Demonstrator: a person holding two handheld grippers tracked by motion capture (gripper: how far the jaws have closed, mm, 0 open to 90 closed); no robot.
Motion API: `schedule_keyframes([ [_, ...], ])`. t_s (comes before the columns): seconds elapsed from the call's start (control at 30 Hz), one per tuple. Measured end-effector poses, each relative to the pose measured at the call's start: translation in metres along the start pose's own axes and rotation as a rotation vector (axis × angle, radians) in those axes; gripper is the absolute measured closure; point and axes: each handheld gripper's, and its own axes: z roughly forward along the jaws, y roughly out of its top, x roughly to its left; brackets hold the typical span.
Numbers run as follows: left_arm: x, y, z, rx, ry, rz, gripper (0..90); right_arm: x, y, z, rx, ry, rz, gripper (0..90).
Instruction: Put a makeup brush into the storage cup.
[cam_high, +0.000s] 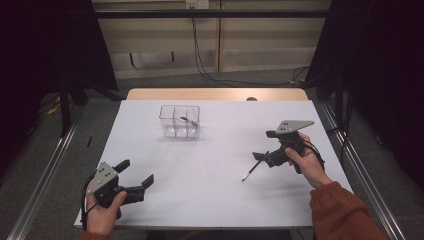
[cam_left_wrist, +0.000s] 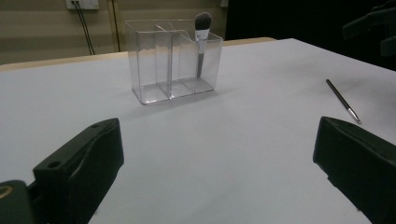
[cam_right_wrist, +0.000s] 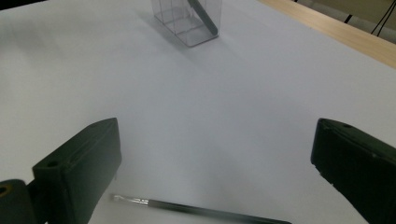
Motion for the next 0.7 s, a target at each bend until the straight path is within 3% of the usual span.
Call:
schedule_keyframes([
  [0.53,0.0,0.0,-0.001,0.003,-0.001,-0.009,1.8,-0.012,0.012,0.005,0.252,0.12,-0.092,2.9],
  [0.7,0.0,0.0,0.0,0.003,0.001,-0.006,1.8,-0.017,0.011,0.009,0.339,0.146,-0.144,2.9],
])
